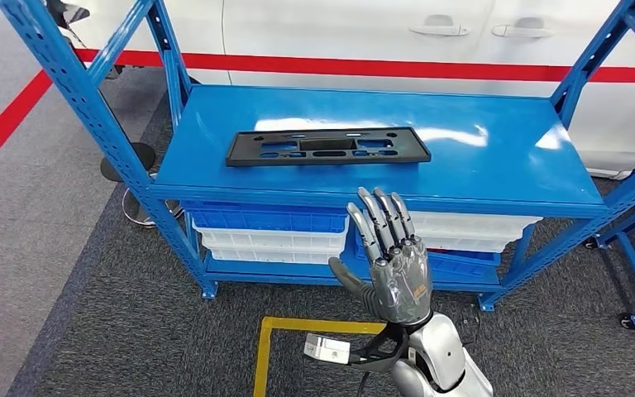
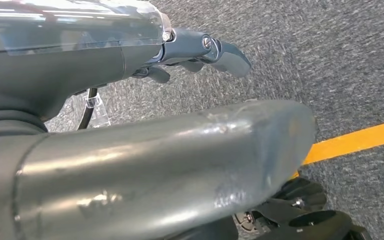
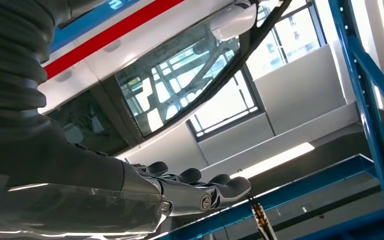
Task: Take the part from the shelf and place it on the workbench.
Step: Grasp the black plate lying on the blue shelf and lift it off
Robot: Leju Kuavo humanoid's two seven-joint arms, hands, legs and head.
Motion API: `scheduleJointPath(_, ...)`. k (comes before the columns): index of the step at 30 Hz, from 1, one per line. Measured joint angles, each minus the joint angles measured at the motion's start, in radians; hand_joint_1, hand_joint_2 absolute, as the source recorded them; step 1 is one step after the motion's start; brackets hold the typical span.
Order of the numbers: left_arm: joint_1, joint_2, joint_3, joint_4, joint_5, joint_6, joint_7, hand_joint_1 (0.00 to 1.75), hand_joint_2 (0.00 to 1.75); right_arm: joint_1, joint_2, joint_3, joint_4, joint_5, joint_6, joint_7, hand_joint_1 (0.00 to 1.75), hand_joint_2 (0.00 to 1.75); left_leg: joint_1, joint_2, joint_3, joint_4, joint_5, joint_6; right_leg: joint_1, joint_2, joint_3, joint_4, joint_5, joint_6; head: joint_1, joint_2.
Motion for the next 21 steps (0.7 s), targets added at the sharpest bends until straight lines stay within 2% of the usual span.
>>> scheduleJointPath(2, 0.001, 0.0, 0.002, 0.0, 0.002, -0.002, 0.0, 0.0, 0.0, 0.0, 0.0, 0.002, -0.001, -0.002, -0.001, 0.0, 0.0, 1.75, 0.005, 0.001, 0.012, -0.016, 0.003, 0.009, -0.001, -0.001, -0.005, 0.022, -0.013, 0.005, 0.003, 0.0)
scheduleJointPath(3, 0.001, 0.001, 0.003, 0.0, 0.003, -0.003, 0.0, 0.0, 0.0, 0.0, 0.0, 0.003, -0.002, -0.002, -0.001, 0.0, 0.0, 1.75, 0.008, 0.002, 0.018, -0.023, 0.004, 0.013, -0.002, -0.001, -0.025, 0.064, -0.032, 0.006, 0.005, 0.0)
scheduleJointPath(5, 0.001, 0.001, 0.003, 0.0, 0.003, -0.008, 0.002, 0.0, 0.0, 0.004, 0.0, 0.005, -0.001, -0.004, -0.001, 0.001, 0.0, 1.75, 0.007, 0.003, 0.023, -0.026, 0.002, 0.018, -0.002, -0.002, -0.106, 0.2, -0.08, 0.008, 0.007, 0.0)
scheduleJointPath(6, 0.001, 0.001, 0.003, 0.0, 0.002, -0.01, 0.002, 0.0, 0.0, 0.007, 0.0, 0.006, 0.0, -0.005, -0.001, 0.002, 0.0, 1.75, 0.007, 0.002, 0.025, -0.025, -0.001, 0.019, -0.002, -0.002, -0.15, 0.262, -0.093, 0.009, 0.008, 0.0)
scheduleJointPath(7, 0.002, 0.001, 0.004, 0.0, 0.001, -0.012, 0.004, 0.0, 0.0, 0.01, 0.0, 0.006, 0.001, -0.006, -0.001, 0.002, 0.0, 1.75, 0.006, 0.002, 0.028, -0.024, -0.004, 0.019, -0.002, -0.002, -0.181, 0.294, -0.086, 0.01, 0.007, 0.0)
scheduleJointPath(8, 0.003, 0.001, 0.004, 0.0, 0.001, -0.013, 0.005, 0.0, 0.0, 0.012, -0.001, 0.006, 0.002, -0.007, -0.001, 0.003, 0.0, 1.75, 0.006, 0.001, 0.033, -0.023, -0.009, 0.017, -0.002, -0.002, -0.194, 0.29, -0.06, 0.01, 0.008, 0.0)
scheduleJointPath(9, 0.004, 0.001, 0.004, 0.0, 0.0, -0.014, 0.006, 0.0, 0.0, 0.012, -0.001, 0.007, 0.003, -0.008, -0.001, 0.003, 0.0, 1.75, 0.007, 0.0, 0.04, -0.022, -0.015, 0.015, -0.003, -0.003, -0.187, 0.247, -0.016, 0.009, 0.008, 0.0)
scheduleJointPath(10, 0.005, 0.0, 0.004, 0.0, 0.0, -0.014, 0.006, 0.0, 0.0, 0.012, -0.001, 0.007, 0.003, -0.008, -0.001, 0.003, 0.0, 1.75, 0.007, -0.001, 0.046, -0.02, -0.022, 0.011, -0.003, -0.003, -0.168, 0.182, 0.032, 0.007, 0.009, 0.0)
scheduleJointPath(11, 0.005, 0.0, 0.004, 0.0, 0.0, -0.014, 0.006, 0.0, 0.0, 0.012, -0.001, 0.007, 0.004, -0.008, -0.001, 0.004, 0.0, 1.75, 0.005, -0.001, 0.05, -0.016, -0.029, 0.005, -0.001, -0.004, -0.147, 0.123, 0.064, 0.004, 0.009, 0.0)
scheduleJointPath(12, 0.004, 0.0, 0.004, 0.0, 0.0, -0.014, 0.006, 0.0, 0.0, 0.012, -0.001, 0.008, 0.004, -0.009, -0.001, 0.004, 0.0, 1.75, 0.004, -0.002, 0.052, -0.013, -0.035, -0.002, 0.001, -0.004, -0.132, 0.08, 0.081, -0.001, 0.009, 0.0)
scheduleJointPath(14, 0.003, 0.001, 0.004, 0.0, -0.001, -0.014, 0.007, 0.0, 0.0, 0.014, -0.001, 0.008, 0.004, -0.009, -0.001, 0.004, 0.0, 1.75, 0.002, -0.002, 0.052, -0.01, -0.042, -0.016, 0.006, -0.002, -0.124, 0.056, 0.075, -0.012, 0.007, 0.0)
scheduleJointPath(17, 0.0, 0.001, 0.004, 0.0, -0.001, -0.014, 0.008, 0.0, 0.0, 0.014, -0.001, 0.009, 0.004, -0.01, -0.001, 0.004, 0.0, 1.75, 0.007, 0.001, 0.05, 0.005, -0.058, -0.033, 0.004, 0.0, -0.116, 0.047, 0.068, -0.032, 0.004, 0.0)
scheduleJointPath(18, 0.0, 0.001, 0.004, 0.0, -0.001, -0.014, 0.008, 0.0, 0.0, 0.013, -0.001, 0.01, 0.004, -0.012, 0.001, 0.005, 0.0, 1.75, 0.008, 0.002, 0.035, 0.04, -0.076, -0.037, 0.003, -0.002, -0.108, 0.043, 0.065, -0.04, 0.002, 0.0)
scheduleJointPath(19, 0.0, 0.001, 0.004, 0.0, -0.002, -0.014, 0.01, 0.0, 0.0, 0.013, -0.001, 0.011, 0.004, -0.014, 0.008, 0.008, 0.0, 1.75, 0.01, 0.002, 0.005, 0.098, -0.1, -0.041, 0.003, -0.004, -0.102, 0.041, 0.061, -0.046, 0.0, 0.0)
scheduleJointPath(21, 0.0, 0.001, 0.004, 0.0, -0.007, -0.016, 0.016, 0.0, 0.0, 0.01, -0.001, 0.012, 0.009, -0.018, 0.035, 0.02, 0.0, 1.75, 0.012, 0.003, -0.078, 0.237, -0.142, -0.046, 0.005, -0.007, -0.092, 0.041, 0.052, -0.053, -0.001, 0.0)
